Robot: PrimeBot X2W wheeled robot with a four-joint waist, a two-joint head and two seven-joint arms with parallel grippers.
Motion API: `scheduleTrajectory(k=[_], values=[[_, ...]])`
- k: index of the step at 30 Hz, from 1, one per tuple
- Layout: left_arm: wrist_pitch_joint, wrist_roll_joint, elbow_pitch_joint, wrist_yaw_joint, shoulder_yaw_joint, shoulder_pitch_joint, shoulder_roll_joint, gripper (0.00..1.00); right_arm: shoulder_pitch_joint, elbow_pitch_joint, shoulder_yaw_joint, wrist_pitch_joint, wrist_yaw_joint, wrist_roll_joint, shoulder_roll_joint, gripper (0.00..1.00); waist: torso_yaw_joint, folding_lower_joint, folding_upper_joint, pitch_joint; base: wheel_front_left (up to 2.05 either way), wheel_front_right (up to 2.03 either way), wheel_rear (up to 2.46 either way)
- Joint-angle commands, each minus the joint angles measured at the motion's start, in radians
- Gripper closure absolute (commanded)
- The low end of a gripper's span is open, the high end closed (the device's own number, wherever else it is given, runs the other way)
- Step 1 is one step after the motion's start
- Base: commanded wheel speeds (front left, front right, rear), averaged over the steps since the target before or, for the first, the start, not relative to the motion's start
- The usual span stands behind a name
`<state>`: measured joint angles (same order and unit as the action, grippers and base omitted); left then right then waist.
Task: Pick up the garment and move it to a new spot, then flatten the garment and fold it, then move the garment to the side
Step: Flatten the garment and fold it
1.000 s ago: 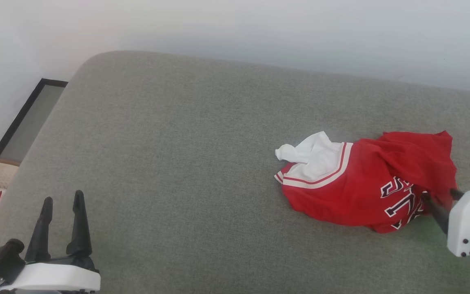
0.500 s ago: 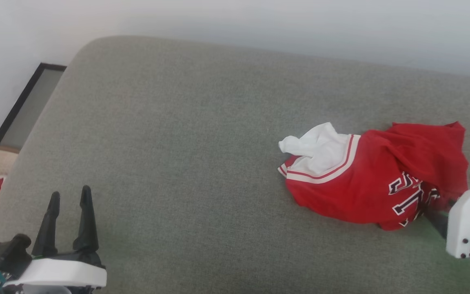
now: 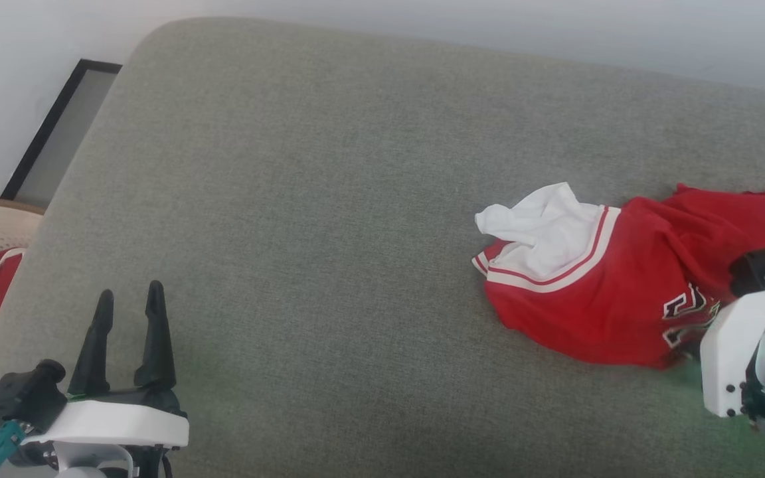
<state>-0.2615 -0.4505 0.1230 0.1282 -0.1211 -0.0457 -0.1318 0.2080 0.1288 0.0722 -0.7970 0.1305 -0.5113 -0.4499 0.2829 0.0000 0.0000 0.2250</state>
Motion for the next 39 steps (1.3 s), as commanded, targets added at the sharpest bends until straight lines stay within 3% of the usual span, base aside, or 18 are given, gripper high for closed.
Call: scheduleTrajectory(k=[1, 9, 14, 23, 30, 31, 32, 33, 39], values=[[-0.004, -0.014, 0.002, 0.003, 0.0, -0.013, 0.001, 0.0, 0.005, 0.008, 0.015, 0.015, 0.0, -0.006, 0.007, 1.0, 0.002, 0.0, 0.0, 0.001, 0.0, 0.0, 0.0], [-0.004, -0.014, 0.007, 0.003, 0.001, -0.018, 0.002, 0.0, 0.113, -0.086, 0.073, 0.067, 0.0, -0.021, -0.018, 1.0, 0.013, 0.0, 0.0, -0.001, 0.0, 0.0, 0.0], [-0.004, -0.014, 0.011, 0.003, 0.016, -0.028, 0.009, 0.0, 0.228, -0.085, 0.142, 0.064, 0.0, -0.021, -0.01, 1.0, 0.034, 0.0, 0.0, 0.007, 0.0, 0.0, 0.0], [-0.004, -0.016, 0.028, 0.003, 0.052, -0.052, 0.021, 0.0, 0.428, 0.09, 0.314, 0.1, 0.0, -0.031, 0.029, 1.0, 0.092, 0.0, 0.0, 0.023, 0.0, 0.0, 0.0], [-0.004, -0.014, 0.039, 0.003, 0.068, -0.063, 0.023, 0.0, 0.558, 0.34, 0.446, 0.178, 0.0, -0.066, 0.055, 1.0, 0.132, 0.0, 0.0, 0.025, 0.0, 0.0, 0.0], [-0.004, -0.015, 0.04, 0.003, 0.067, -0.062, 0.024, 0.0, 0.571, 0.368, 0.459, 0.193, 0.0, -0.082, 0.062, 0.75, 0.135, 0.0, 0.0, 0.024, 0.0, 0.0, 0.0], [-0.004, -0.014, 0.04, 0.003, 0.067, -0.062, 0.024, 0.0, 0.583, 0.396, 0.47, 0.204, 0.0, -0.091, 0.066, 0.13, 0.136, 0.0, 0.0, 0.024, 0.0, 0.0, 0.0], [-0.004, -0.013, 0.041, 0.003, 0.066, -0.061, 0.023, 0.0, 0.594, 0.419, 0.484, 0.215, 0.0, -0.098, 0.067, 0.0, 0.136, 0.0, 0.0, 0.023, 0.0, 0.0, 0.0], [-0.004, -0.009, 0.038, 0.003, 0.048, -0.044, 0.016, 0.0, 0.644, 0.463, 0.54, 0.279, 0.0, -0.159, 0.049, 0.0, 0.117, 0.0, 0.0, 0.011, 0.0, 0.0, 0.0]])
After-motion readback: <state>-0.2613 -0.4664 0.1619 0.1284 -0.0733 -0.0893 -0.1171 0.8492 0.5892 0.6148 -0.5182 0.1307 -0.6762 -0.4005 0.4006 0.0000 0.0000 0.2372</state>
